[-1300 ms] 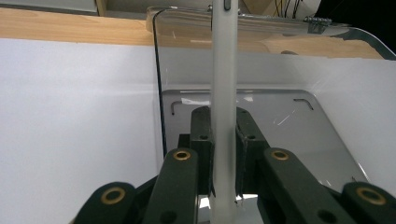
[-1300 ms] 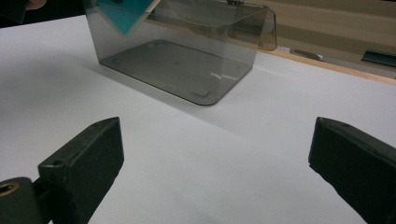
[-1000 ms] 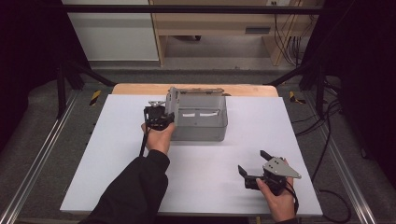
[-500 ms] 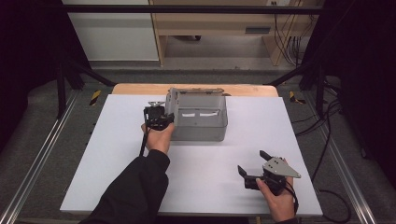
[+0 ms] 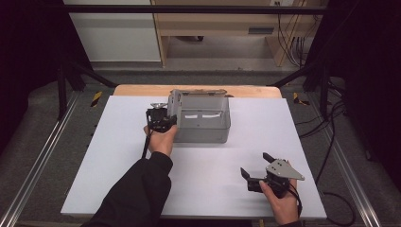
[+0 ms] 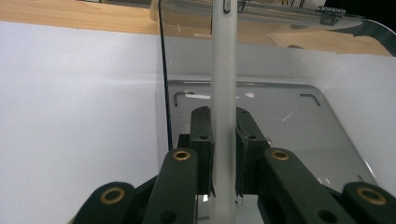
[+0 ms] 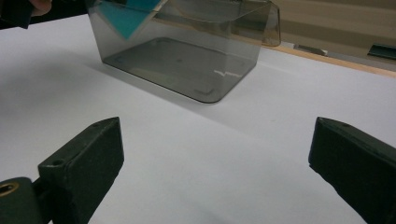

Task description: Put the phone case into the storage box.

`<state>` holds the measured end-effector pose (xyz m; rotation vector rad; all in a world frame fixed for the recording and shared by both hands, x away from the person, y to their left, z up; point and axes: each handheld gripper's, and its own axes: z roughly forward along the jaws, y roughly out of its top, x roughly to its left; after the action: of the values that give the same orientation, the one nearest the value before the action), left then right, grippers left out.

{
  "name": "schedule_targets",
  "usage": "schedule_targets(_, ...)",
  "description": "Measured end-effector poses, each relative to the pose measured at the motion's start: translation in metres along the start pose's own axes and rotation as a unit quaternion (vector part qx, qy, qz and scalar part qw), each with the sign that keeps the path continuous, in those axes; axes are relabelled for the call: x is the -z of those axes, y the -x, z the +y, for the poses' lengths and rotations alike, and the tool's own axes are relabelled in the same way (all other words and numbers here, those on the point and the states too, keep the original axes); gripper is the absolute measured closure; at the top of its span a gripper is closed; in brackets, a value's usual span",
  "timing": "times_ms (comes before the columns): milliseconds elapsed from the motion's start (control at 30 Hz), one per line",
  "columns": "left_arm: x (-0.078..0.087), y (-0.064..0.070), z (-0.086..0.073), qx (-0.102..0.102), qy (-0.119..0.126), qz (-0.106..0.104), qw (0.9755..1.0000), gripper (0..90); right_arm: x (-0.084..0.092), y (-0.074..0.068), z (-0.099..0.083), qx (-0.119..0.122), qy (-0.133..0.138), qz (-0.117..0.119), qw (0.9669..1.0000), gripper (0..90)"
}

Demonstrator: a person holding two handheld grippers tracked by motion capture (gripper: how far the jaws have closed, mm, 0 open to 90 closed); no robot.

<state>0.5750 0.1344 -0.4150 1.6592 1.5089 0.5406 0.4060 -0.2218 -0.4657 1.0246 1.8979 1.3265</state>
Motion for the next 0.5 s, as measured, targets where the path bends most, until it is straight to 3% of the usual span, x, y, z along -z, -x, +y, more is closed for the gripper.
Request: schedule_targets(500, 0.0013, 0.0013, -0.0019, -0.007, 0.005, 0.01, 0.9999, 80.4, -0.0006, -0.0006, -0.0003, -0.004, -0.004, 0.004, 1.0, 3.7)
